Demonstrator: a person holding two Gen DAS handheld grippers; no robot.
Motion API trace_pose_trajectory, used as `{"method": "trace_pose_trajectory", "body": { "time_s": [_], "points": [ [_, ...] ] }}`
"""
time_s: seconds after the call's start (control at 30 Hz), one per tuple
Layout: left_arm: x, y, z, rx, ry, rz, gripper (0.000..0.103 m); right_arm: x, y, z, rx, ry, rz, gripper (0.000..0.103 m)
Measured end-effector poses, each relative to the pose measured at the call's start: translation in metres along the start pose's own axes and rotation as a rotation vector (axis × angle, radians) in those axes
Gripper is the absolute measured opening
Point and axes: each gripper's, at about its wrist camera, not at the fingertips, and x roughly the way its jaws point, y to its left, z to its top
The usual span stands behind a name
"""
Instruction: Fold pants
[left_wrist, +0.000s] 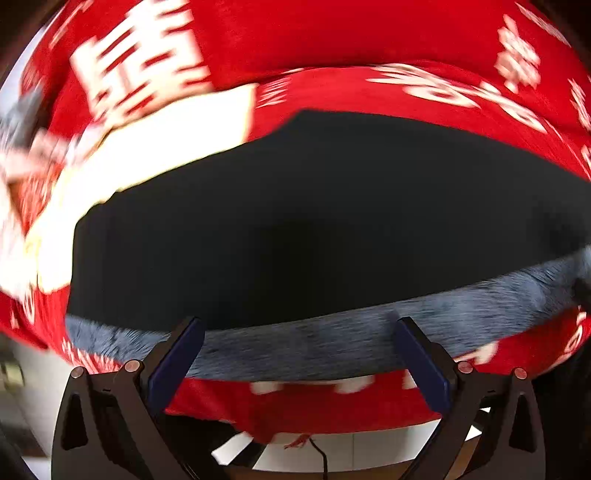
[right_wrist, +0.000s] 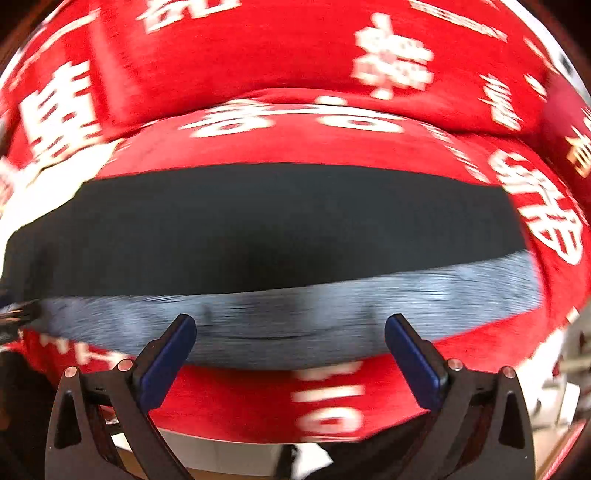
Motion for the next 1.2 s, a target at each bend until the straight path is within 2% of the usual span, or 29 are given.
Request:
{"method": "trace_pose_trajectory", "body": {
  "time_s": [0.1, 0.2, 0.27, 0.37, 0.43, 0.53, 0.67, 0.73, 0.83, 0.97, 1.07, 1.2],
  "points": [
    [0.015, -0.018, 0.005, 0.069, 0.017, 0.082, 0.103, 0.008, 0.023, -0.002, -0.049, -0.001, 0.000, 0.102],
    [0.026, 0.004, 0.008, -0.010, 0.070, 0.025, 0.103, 0.022, 0.018, -0.006, -0.077, 0.035, -0.109, 0.102],
    [0.024, 0.018, 0.006, -0.028, 0.072, 0.038, 0.103, 0.024, -0.007, -0.006, -0.021, 0.058, -0.110, 0.102],
    [0.016, 0.027, 0.006, -0.044, 0.047, 0.028, 0.103, 0.011, -0.058, -0.003, 0.094, 0.042, -0.122, 0.102],
    [0.005, 0.019, -0.003, -0.043, 0.024, 0.019, 0.103, 0.000, -0.093, -0.001, 0.153, 0.026, -0.158, 0.102],
    [-0.007, 0.003, 0.003, -0.016, -0.003, -0.011, 0.103, -0.010, -0.145, -0.003, 0.261, 0.020, -0.193, 0.102],
    [-0.013, -0.031, 0.013, 0.047, -0.022, -0.023, 0.103, -0.015, -0.195, -0.011, 0.391, 0.038, -0.173, 0.102],
    [-0.014, -0.048, 0.018, 0.071, -0.018, -0.039, 0.103, -0.012, -0.204, -0.014, 0.409, 0.052, -0.177, 0.102],
    [0.002, -0.063, 0.031, 0.095, 0.009, -0.020, 0.103, -0.004, -0.210, -0.018, 0.419, 0.077, -0.147, 0.102],
    [0.014, -0.063, 0.051, 0.059, 0.034, -0.029, 0.103, 0.001, -0.214, -0.018, 0.406, 0.084, -0.164, 0.102],
    [0.017, -0.060, 0.068, 0.038, 0.029, -0.021, 0.103, 0.004, -0.225, -0.027, 0.453, 0.096, -0.118, 0.102],
    [0.042, -0.033, 0.100, -0.086, 0.079, -0.022, 0.103, 0.009, -0.225, -0.035, 0.455, 0.113, -0.081, 0.102]
  ]
}}
